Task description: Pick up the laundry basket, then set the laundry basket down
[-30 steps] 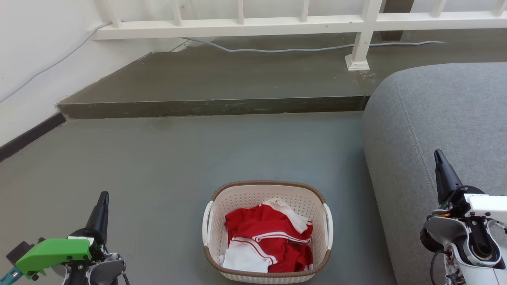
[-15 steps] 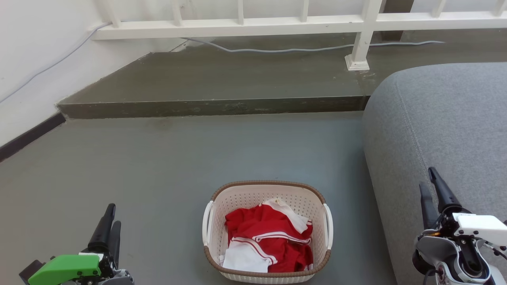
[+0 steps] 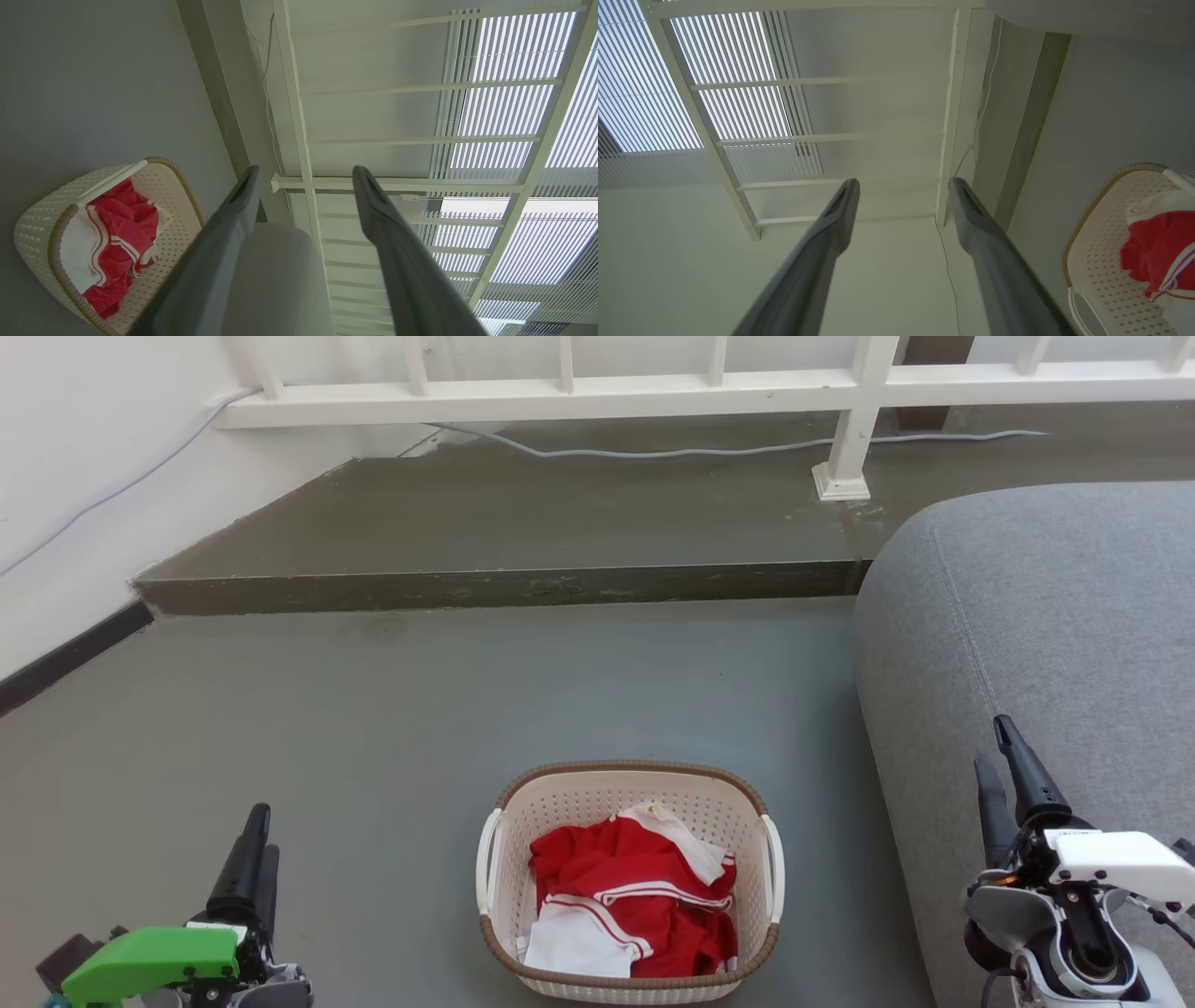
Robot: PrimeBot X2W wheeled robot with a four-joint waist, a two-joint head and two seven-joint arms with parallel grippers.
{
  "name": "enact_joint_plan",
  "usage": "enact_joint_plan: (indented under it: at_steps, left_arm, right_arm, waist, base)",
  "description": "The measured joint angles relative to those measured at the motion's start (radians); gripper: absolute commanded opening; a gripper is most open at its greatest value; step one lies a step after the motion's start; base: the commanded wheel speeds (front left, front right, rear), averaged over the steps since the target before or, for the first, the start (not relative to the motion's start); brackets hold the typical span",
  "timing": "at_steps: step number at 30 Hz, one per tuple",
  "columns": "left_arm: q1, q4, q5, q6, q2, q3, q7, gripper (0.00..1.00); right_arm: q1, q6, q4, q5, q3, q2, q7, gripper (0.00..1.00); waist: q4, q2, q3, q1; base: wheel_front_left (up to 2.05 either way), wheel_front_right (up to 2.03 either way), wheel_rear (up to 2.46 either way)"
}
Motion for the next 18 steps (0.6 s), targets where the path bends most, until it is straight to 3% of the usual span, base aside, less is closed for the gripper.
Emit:
enact_joint_plan:
  at_steps: [18]
  left_arm:
    - [-0.001,-0.047,0.25,0.0,0.086,-0.104,-0.092,1.0]
  right_arm:
    - [-0.005,0.0,-0.029,-0.23,0.074,-0.024,-0.069,1.0]
  waist:
    - [-0.009,0.0,0.004,0.0]
  base:
    - [0.0,0.0,0.0]
